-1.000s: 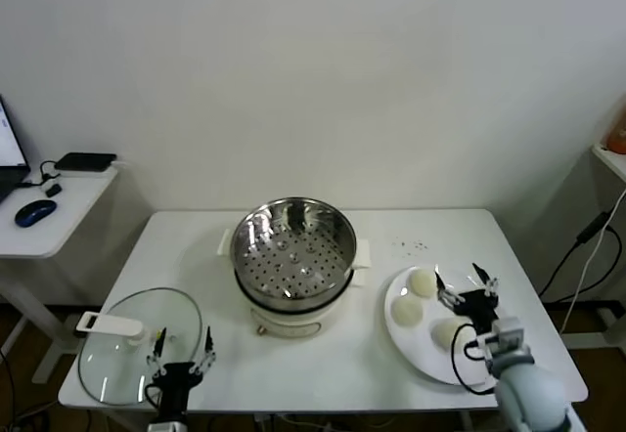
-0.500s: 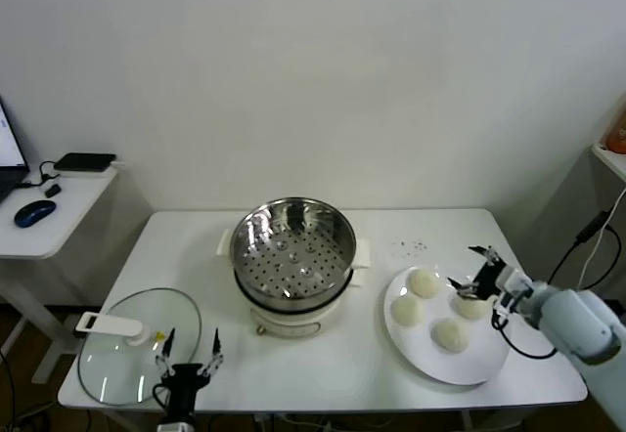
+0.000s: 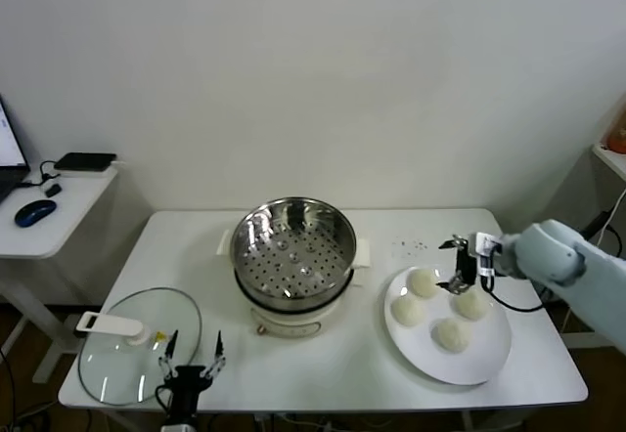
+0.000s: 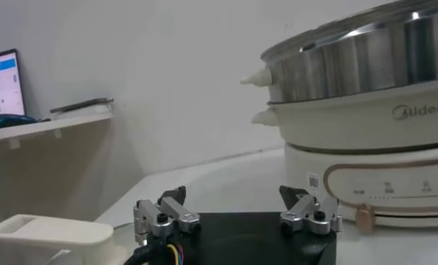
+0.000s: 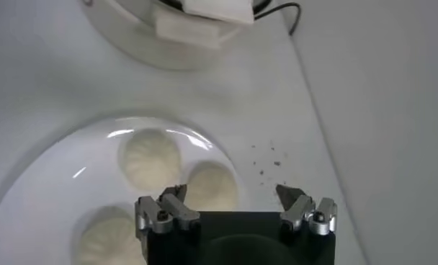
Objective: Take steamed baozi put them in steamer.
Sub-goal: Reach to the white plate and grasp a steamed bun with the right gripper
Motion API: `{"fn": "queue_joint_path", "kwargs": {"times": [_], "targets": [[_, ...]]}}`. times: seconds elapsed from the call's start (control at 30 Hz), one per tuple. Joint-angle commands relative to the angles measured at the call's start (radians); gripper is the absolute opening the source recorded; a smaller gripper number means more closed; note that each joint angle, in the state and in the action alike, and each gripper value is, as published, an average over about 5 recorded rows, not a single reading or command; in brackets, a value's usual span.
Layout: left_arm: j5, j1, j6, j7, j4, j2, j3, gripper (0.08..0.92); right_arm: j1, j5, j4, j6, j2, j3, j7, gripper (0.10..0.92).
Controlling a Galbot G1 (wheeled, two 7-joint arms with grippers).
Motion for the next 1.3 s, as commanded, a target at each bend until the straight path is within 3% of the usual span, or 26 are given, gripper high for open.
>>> {"fn": "queue_joint_path", "kwargs": {"times": [0.03,0.33,1.3], "targets": [[0.004,0.003,-0.003,0.000,-0.002,-0.049,-0.007,0.823,0.577,0.107,-0.240,0.129,0.166,-0.648,-0.177,0.823],[0.003,0.005,-0.008,0.001,0.002,-0.049,-0.014,0.823,0.535,0.098,-0.374,0.205,0.290,-0.673,-0.210,0.823],[0.038,-0.009,-0.007,0.002,0.048,-0.044,-0.035,0.823,0.129,-0.016,-0.510,0.097,0.365,-0.359,-0.081,0.823]]}}
